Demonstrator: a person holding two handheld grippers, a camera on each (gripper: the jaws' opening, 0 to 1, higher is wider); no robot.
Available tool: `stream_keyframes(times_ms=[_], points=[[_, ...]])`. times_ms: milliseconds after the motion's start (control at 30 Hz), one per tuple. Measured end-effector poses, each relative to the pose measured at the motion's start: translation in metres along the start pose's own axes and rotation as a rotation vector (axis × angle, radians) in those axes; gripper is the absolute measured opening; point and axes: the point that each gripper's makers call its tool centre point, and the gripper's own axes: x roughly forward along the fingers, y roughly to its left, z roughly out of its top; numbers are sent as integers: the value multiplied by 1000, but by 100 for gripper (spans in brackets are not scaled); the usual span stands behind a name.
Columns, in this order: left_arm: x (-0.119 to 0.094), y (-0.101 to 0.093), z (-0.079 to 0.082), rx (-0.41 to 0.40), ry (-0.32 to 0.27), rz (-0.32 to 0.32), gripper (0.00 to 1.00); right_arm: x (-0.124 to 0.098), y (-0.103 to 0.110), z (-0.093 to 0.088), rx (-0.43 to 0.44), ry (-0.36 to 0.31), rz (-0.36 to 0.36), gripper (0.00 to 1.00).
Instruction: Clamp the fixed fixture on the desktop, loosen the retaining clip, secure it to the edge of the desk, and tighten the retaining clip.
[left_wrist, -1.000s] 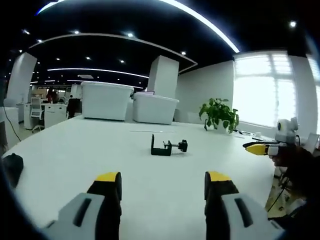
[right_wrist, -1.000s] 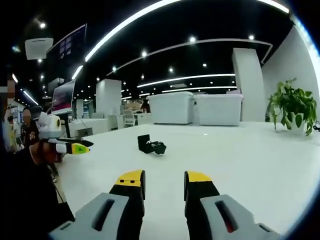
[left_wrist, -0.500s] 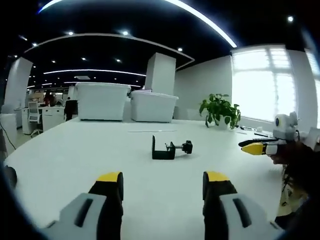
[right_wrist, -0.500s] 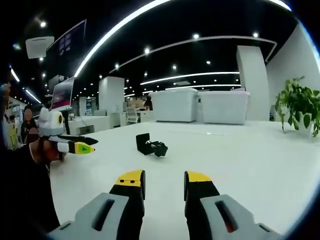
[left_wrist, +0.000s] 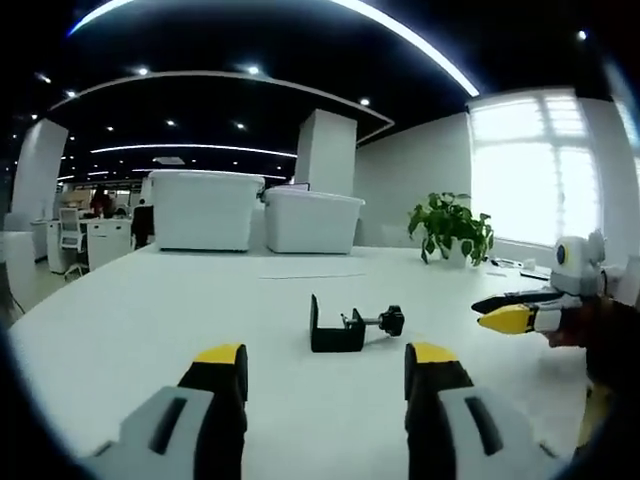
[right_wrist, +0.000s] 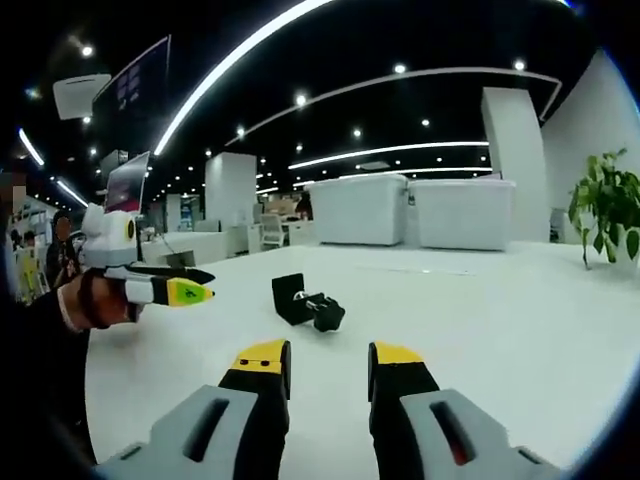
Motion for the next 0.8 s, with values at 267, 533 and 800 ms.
stream_keyframes(times_ms=[267,533,800], points=[[0,21,26,-238,-112,173,60,12,3,1,-4,-5,3,30],[-6,17,33,-245,-155,205,57,11,0,-2,-6,-3,-5,30],[-18,7,48,-319,-193,187,58,14,-1,-4,-7,-1,-1,30]])
